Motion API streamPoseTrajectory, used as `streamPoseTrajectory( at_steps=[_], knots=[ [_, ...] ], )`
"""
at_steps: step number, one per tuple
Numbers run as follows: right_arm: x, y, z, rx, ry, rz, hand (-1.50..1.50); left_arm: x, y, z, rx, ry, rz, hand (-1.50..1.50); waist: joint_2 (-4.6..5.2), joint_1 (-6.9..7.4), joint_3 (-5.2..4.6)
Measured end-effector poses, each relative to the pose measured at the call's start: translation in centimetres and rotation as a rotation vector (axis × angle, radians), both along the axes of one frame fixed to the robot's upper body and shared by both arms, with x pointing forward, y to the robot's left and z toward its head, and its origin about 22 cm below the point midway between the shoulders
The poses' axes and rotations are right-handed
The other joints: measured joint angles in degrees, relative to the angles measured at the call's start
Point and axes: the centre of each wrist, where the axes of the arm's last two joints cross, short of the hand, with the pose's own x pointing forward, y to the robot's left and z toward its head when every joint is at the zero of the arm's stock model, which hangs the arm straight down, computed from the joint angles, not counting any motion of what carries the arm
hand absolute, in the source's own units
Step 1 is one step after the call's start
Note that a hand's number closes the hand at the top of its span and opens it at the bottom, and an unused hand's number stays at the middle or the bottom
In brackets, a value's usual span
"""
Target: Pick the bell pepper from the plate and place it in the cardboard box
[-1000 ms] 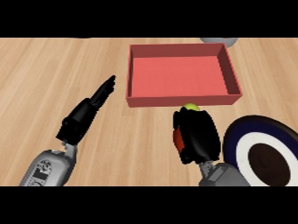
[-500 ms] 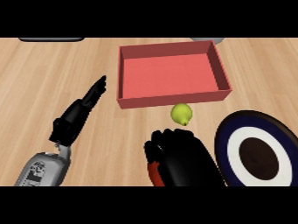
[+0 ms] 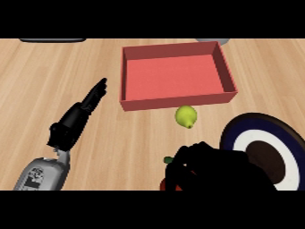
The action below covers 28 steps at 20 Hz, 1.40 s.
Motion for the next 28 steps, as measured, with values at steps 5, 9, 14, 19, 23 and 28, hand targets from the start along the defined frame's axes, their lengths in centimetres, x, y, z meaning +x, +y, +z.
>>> streamPoseTrajectory(
  at_steps=[5, 9, 14, 19, 23, 28],
  knots=[
    [1.8, -0.8, 1.8, 0.033, -0.014, -0.070, 1.50, 1.0, -0.1, 0.2, 0.005, 0.007, -0.001, 0.00, 0.11, -0.05, 0.02],
    [4.9, -0.6, 3.2, 0.060, -0.014, -0.102, 1.50, 0.9, 0.1, 0.1, 0.004, 0.001, -0.002, 0.00, 0.15, 0.15, 0.01],
    [8.4, -0.1, 4.2, 0.088, 0.005, -0.115, 1.50, 0.3, -0.3, 0.1, 0.003, 0.001, -0.008, 0.00, 0.14, 0.27, 0.03],
    [12.0, 0.5, 4.6, 0.122, 0.018, -0.126, 1.50, 0.5, -0.5, 0.2, 0.007, 0.003, -0.002, 0.00, 0.19, 0.33, 0.03],
    [14.6, 0.6, 4.3, 0.115, 0.017, -0.157, 1.50, -0.3, -0.5, -0.4, 0.009, 0.004, -0.005, 0.00, 0.19, 0.36, 0.03],
    [18.5, 1.3, 3.5, 0.068, 0.010, -0.196, 1.50, 0.3, -0.9, 0.4, 0.007, 0.001, -0.008, 0.00, 0.25, 0.50, 0.03]
  ],
)
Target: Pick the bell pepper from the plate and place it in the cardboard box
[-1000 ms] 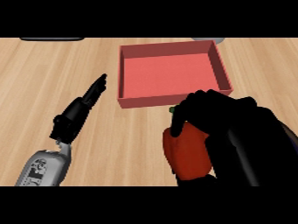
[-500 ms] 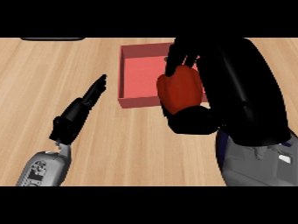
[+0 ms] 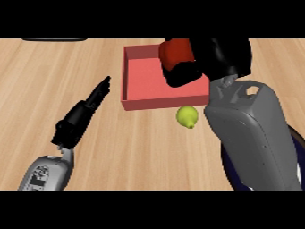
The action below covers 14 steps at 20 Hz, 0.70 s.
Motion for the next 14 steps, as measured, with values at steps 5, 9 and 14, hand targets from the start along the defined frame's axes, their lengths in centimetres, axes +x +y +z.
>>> streamPoseTrajectory(
  at_steps=[5, 9, 14],
  knots=[
    [3.2, 0.3, -1.9, -0.058, 0.020, -0.014, 1.50, -0.4, 0.1, -0.5, -0.005, 0.000, -0.004, 0.00, 0.05, 0.10, 0.00],
    [5.3, 0.7, -4.9, -0.087, 0.061, -0.027, 1.50, 0.0, 0.5, -0.1, -0.003, 0.003, -0.001, 0.00, 0.10, 0.28, 0.01],
    [7.4, -0.3, -8.5, 0.022, 0.197, -0.066, -1.50, -0.1, 0.5, 0.0, -0.001, 0.000, -0.009, 0.00, 0.27, 0.63, 0.02]
  ],
)
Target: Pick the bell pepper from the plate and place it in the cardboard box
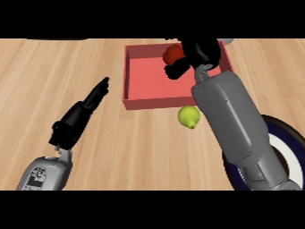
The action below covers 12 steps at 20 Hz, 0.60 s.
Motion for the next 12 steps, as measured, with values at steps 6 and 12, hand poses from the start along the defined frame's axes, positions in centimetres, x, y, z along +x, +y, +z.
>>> streamPoseTrajectory(
  at_steps=[6, 12],
  knots=[
    [1.7, -0.8, -3.1, 0.115, 0.068, 0.017, -1.50, 0.2, -0.4, -0.3, -0.001, -0.002, -0.004, 0.00, 0.04, 0.04, 0.01],
    [2.1, -2.7, -3.2, 0.405, -0.046, 0.010, -1.50, -0.2, -0.1, -0.6, -0.004, 0.002, -0.007, 0.00, -0.02, 0.17, 0.06]
  ],
)
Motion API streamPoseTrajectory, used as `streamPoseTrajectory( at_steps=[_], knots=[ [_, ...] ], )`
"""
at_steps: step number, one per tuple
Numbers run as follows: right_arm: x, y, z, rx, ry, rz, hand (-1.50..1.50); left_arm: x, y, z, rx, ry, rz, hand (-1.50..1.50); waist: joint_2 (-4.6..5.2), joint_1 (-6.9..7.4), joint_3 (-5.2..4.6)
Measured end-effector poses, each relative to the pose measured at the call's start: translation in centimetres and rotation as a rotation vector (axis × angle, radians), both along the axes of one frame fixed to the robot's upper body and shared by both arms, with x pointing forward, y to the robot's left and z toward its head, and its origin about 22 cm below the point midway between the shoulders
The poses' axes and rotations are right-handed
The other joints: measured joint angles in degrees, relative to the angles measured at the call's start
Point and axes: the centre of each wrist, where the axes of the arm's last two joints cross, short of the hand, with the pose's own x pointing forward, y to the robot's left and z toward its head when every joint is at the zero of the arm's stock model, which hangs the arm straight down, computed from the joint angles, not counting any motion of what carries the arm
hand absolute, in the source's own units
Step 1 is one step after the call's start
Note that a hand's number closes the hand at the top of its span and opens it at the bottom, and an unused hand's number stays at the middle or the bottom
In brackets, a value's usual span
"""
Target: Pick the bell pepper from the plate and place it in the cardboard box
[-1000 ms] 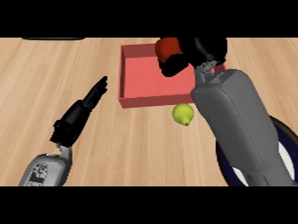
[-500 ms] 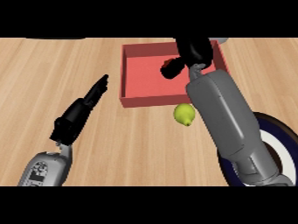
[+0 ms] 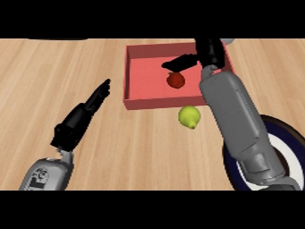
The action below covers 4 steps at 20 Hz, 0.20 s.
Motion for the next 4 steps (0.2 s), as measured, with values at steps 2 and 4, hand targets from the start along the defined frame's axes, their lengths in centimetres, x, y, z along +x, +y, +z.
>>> streamPoseTrajectory(
  at_steps=[2, 4],
  knots=[
    [0.0, -1.2, -0.3, 0.110, -0.034, -0.010, -1.50, 0.0, 0.4, 0.0, 0.001, 0.000, 0.007, 0.00, -0.03, -0.23, 0.02],
    [0.1, -2.5, 0.2, 0.220, -0.066, -0.020, -1.50, 0.2, 0.0, 0.2, -0.001, -0.002, 0.011, 0.00, -0.09, -0.62, 0.04]
  ],
)
